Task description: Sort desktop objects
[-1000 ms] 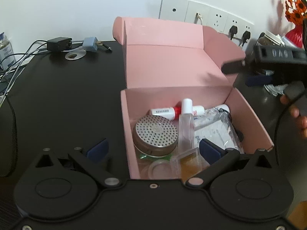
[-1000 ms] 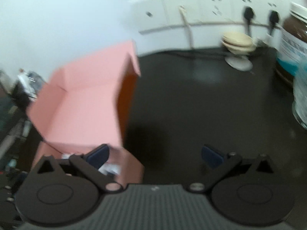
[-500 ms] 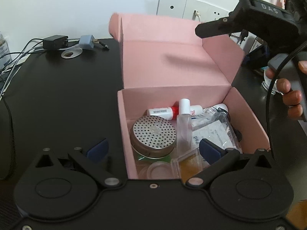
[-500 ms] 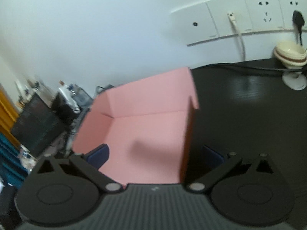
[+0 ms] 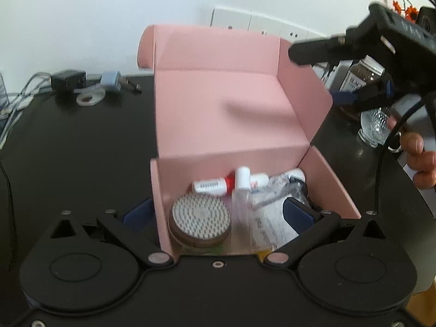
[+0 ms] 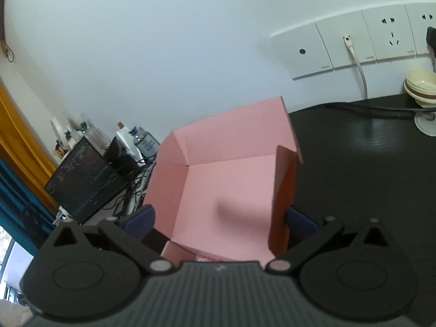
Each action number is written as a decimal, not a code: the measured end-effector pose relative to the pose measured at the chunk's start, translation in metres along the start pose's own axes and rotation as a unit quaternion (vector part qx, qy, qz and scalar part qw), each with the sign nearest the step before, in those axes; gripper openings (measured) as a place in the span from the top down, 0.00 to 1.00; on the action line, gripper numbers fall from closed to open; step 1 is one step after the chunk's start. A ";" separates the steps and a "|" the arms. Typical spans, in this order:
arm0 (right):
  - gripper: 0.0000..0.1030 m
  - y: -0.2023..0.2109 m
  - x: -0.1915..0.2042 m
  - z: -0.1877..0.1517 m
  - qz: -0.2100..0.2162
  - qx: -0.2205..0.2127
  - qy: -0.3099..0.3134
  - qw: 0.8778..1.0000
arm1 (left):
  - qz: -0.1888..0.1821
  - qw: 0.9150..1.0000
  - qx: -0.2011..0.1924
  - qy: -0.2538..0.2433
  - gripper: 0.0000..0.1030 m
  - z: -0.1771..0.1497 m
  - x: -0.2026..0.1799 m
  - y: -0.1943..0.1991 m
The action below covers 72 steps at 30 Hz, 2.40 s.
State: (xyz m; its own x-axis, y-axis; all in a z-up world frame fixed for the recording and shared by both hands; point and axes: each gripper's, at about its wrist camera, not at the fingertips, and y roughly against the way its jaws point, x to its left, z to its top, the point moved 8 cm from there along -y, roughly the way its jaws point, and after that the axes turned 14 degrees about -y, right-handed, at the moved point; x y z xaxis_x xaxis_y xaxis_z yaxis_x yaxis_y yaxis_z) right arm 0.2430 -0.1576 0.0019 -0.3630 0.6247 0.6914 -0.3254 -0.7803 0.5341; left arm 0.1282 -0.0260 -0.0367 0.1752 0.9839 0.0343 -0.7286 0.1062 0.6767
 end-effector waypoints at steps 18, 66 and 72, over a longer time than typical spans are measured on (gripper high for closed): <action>0.01 -0.005 -0.007 0.003 0.007 -0.005 -0.029 1.000 | -0.032 0.996 -0.065 0.049 0.01 0.058 0.034 -0.011; 0.01 0.046 0.012 -0.058 0.007 -0.029 -0.037 0.999 | -0.082 0.993 -0.068 -0.052 0.00 0.008 -0.015 0.056; 0.01 0.055 0.019 -0.070 0.009 -0.027 -0.025 0.999 | -0.084 0.992 -0.061 -0.065 0.00 0.000 -0.020 0.058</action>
State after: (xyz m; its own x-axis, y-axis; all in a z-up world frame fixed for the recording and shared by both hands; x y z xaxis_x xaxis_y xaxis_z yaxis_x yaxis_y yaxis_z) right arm 0.1568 -0.1866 0.0101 -0.3245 0.6078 0.7248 -0.3671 -0.7871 0.4957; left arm 0.0826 -0.0391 0.0016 0.3795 0.9248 0.0285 -0.7553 0.2919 0.5868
